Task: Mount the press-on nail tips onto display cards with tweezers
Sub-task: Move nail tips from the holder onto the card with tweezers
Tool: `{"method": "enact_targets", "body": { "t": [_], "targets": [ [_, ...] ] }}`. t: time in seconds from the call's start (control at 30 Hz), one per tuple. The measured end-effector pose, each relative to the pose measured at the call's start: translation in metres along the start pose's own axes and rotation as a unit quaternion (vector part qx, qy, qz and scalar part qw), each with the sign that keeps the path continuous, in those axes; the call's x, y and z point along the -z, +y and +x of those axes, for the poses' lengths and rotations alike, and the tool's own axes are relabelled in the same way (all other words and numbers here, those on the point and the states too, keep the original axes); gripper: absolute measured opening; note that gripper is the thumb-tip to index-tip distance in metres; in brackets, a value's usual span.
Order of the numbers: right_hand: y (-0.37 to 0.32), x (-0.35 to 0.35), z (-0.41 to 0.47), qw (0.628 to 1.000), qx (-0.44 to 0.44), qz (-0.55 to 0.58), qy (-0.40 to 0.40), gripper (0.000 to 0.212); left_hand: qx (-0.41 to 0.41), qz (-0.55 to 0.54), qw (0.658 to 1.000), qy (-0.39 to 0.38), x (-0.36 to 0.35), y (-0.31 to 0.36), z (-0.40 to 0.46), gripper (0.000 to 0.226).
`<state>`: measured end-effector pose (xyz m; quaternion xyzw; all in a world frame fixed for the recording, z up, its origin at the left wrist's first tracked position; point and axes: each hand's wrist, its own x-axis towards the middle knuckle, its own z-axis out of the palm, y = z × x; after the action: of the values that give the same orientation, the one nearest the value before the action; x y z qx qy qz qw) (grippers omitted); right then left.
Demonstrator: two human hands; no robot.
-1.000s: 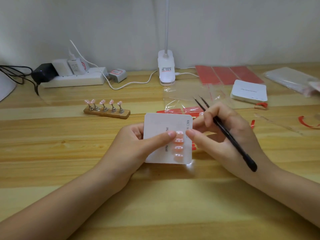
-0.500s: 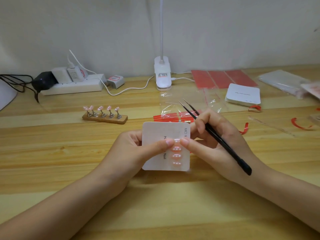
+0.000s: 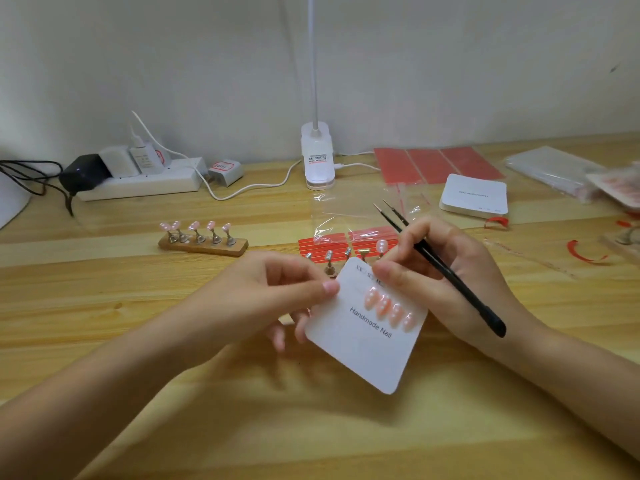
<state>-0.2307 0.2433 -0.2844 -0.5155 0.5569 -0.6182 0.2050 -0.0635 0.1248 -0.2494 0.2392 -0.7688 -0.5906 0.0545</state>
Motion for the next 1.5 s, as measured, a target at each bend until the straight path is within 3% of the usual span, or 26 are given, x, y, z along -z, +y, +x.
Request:
{"method": "enact_targets", "body": {
  "t": [0.13,0.37,0.6,0.73,0.8,0.87,1.07,1.23,1.5],
  "targets": [
    [0.004,0.004,0.004,0.998,0.029,-0.05,0.019,0.022,0.02,0.012,0.999,0.037,-0.004,-0.003,0.004,0.017],
    [0.006,0.026,0.016,0.99,0.024,-0.067,0.123,0.01,0.078,0.021,0.994,0.075,-0.011,-0.006,0.008,0.026],
    [0.006,0.034,0.02,0.986,-0.122,0.035,0.112,0.057,0.048,0.259,0.961,0.081,-0.011,0.001,0.012,0.036],
    [0.006,0.038,0.028,0.968,-0.191,0.114,0.114,0.064,-0.085,0.367,0.912,0.165,-0.004,0.003,0.021,0.03],
    [0.007,0.04,0.029,0.963,-0.198,0.14,0.117,0.064,-0.151,0.375,0.892,0.203,-0.007,0.006,0.029,0.024],
    [0.009,0.039,0.028,0.962,-0.186,0.145,0.135,0.05,-0.172,0.379,0.887,0.2,-0.015,0.006,0.039,0.032],
    [0.009,0.037,0.024,0.972,-0.124,0.101,0.173,0.029,-0.136,0.361,0.902,0.197,-0.035,0.0,0.068,0.049],
    [0.012,0.037,0.023,0.979,-0.085,0.049,0.181,0.031,-0.134,0.329,0.908,0.221,-0.039,-0.004,0.076,0.043],
    [0.017,0.039,0.025,0.98,-0.112,0.044,0.158,0.028,-0.144,0.281,0.923,0.219,-0.038,-0.005,0.078,0.027]
  ]
}}
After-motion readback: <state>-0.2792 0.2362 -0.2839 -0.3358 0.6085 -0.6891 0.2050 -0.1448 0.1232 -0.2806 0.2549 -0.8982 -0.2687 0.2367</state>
